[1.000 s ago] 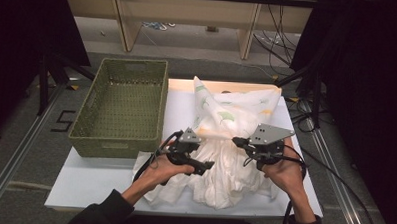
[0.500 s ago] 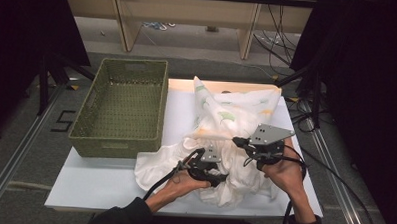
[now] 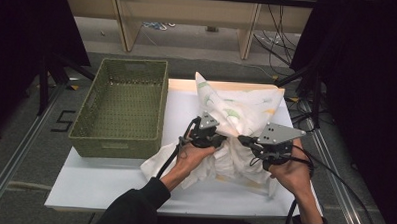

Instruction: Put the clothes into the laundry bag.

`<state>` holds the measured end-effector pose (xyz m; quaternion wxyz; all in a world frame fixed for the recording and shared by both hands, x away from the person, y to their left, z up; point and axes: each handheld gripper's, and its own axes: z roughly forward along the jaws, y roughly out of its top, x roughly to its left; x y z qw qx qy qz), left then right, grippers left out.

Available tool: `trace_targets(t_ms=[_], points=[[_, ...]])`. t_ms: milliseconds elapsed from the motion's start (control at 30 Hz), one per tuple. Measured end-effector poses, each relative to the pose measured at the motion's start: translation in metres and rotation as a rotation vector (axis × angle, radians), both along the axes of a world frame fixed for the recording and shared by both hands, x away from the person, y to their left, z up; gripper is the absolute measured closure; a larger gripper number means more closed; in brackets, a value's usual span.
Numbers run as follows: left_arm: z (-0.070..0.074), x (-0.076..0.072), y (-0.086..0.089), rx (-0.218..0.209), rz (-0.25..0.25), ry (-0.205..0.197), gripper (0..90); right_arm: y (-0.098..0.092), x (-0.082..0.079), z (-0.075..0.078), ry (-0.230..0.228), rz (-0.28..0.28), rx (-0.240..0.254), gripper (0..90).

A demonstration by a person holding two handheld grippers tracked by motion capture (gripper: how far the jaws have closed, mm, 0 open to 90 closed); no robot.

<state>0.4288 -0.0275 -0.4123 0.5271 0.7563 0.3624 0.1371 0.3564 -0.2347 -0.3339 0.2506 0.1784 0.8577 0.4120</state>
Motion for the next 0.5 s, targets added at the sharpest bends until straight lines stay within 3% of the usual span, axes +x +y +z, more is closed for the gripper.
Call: trace_targets(t_ms=[133,200,300,433,500], points=[[-0.026,0.020,-0.001,0.038,0.070,0.064,79.2,0.002,0.003,-0.006,0.025,-0.003,-0.006,90.0],[-0.033,0.022,0.002,0.018,0.064,0.094,74.6,0.004,0.006,-0.013,0.037,-0.001,-0.023,90.0],[-0.029,0.014,0.010,0.011,0.025,0.119,60.2,0.004,0.008,-0.016,0.052,0.003,-0.026,90.0],[-0.016,-0.010,0.026,0.079,-0.030,0.099,36.4,0.002,0.009,-0.016,0.052,-0.001,-0.026,90.0],[-0.012,-0.020,0.034,0.070,-0.054,0.094,28.9,0.002,0.009,-0.016,0.049,-0.002,-0.024,90.0]])
